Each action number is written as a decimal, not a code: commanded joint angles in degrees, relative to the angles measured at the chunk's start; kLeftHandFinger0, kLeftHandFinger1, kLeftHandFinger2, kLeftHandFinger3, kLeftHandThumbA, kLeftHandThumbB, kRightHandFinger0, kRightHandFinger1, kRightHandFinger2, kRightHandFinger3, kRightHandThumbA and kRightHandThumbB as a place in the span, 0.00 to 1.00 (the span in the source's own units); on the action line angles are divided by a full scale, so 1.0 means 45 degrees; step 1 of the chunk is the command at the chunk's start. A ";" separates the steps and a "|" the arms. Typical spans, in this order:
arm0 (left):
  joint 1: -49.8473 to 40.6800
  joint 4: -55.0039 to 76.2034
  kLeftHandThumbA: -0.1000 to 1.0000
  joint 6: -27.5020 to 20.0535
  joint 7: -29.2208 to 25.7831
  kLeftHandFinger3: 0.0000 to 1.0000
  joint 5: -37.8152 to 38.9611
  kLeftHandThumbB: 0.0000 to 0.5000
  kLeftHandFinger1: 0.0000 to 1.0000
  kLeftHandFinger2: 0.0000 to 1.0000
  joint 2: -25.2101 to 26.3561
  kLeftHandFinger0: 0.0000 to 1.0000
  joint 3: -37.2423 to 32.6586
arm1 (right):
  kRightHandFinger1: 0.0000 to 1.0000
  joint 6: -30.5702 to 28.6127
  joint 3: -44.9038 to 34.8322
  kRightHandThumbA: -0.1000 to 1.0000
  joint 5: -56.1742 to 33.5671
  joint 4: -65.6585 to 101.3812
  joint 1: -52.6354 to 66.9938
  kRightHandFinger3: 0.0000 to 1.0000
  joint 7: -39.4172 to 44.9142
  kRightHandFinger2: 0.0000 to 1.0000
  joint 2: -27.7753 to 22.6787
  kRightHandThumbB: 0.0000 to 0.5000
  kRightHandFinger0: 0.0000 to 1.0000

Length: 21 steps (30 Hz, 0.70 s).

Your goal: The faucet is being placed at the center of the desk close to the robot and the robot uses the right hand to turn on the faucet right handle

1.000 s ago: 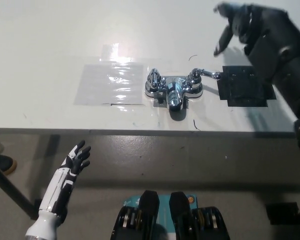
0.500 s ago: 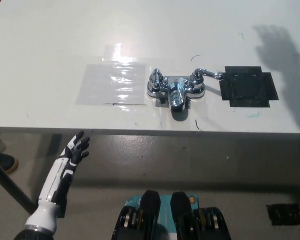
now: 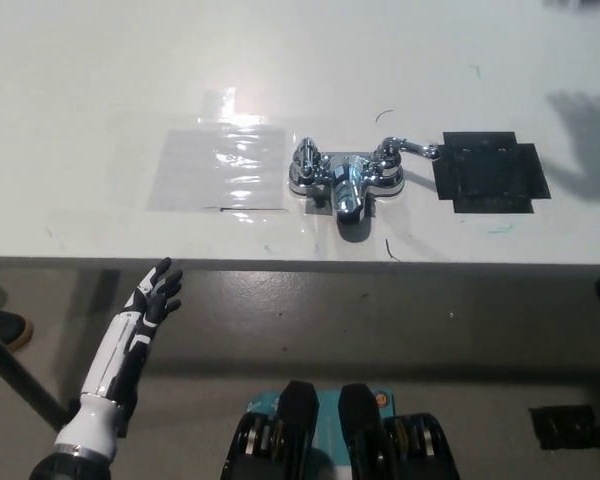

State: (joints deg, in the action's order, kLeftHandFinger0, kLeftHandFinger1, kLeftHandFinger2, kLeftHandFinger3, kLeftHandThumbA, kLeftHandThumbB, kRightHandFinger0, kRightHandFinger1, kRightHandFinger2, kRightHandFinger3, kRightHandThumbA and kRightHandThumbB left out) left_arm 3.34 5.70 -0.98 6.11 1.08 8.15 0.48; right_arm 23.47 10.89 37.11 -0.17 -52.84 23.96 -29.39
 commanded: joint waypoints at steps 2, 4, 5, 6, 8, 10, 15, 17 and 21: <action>0.0887 0.0088 0.94 -0.0197 0.0298 1.00 0.0490 0.39 1.00 1.00 0.0273 1.00 0.0156 | 1.00 -0.3274 -0.4502 1.00 -0.6377 0.8675 0.6505 1.00 -0.2967 1.00 0.2084 0.47 1.00; 0.0898 0.0065 0.95 -0.0219 0.0277 1.00 0.0439 0.38 1.00 1.00 0.0284 1.00 0.0157 | 1.00 -0.3785 -0.4386 1.00 -0.6655 0.8561 0.7354 1.00 -0.3089 1.00 0.2620 0.49 1.00; 0.0934 0.0023 0.95 -0.0267 0.0272 1.00 0.0409 0.36 1.00 1.00 0.0302 1.00 0.0159 | 1.00 -0.4211 -0.4300 1.00 -0.6856 0.8439 0.7738 1.00 -0.3177 1.00 0.2922 0.49 1.00; 0.0948 0.0007 0.95 -0.0285 0.0274 1.00 0.0404 0.36 1.00 1.00 0.0311 1.00 0.0162 | 1.00 -0.4361 -0.4301 1.00 -0.6943 0.8404 0.7876 1.00 -0.3179 1.00 0.3050 0.49 1.00; 0.1003 -0.0032 0.97 -0.0308 0.0271 1.00 0.0394 0.34 1.00 1.00 0.0296 1.00 0.0151 | 1.00 -0.4895 -0.4282 1.00 -0.7659 0.8131 0.8555 1.00 -0.3058 1.00 0.3673 0.54 1.00; 0.0994 -0.0070 0.97 -0.0404 0.0308 1.00 0.0459 0.30 1.00 1.00 0.0270 1.00 0.0136 | 1.00 -0.5169 -0.4208 1.00 -0.7688 0.7940 0.9113 1.00 -0.3028 1.00 0.4067 0.64 1.00; 0.1021 -0.0119 0.98 -0.0484 0.0359 1.00 0.0558 0.29 1.00 1.00 0.0290 1.00 0.0157 | 1.00 -0.5828 -0.3969 1.00 -0.8222 0.7132 1.0029 1.00 -0.2632 1.00 0.5087 0.80 1.00; 0.1093 -0.0104 0.98 -0.0437 0.0348 1.00 0.0534 0.27 1.00 1.00 0.0306 1.00 0.0150 | 1.00 -0.5992 -0.3896 1.00 -0.8461 0.6694 1.0404 1.00 -0.2507 1.00 0.5593 0.82 1.00; 0.1173 -0.0126 0.99 -0.0409 0.0356 1.00 0.0570 0.28 1.00 1.00 0.0339 1.00 0.0158 | 1.00 -0.6476 -0.3754 1.00 -0.8512 0.5659 1.0813 1.00 -0.2310 1.00 0.6180 0.73 1.00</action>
State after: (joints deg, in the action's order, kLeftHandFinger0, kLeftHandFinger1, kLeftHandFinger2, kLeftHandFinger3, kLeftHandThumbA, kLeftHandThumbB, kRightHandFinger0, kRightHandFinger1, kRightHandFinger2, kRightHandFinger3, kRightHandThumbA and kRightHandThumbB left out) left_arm 5.05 4.13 -1.00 6.13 1.61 8.22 0.53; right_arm 11.22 -3.18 14.57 23.88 -5.81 19.65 -6.71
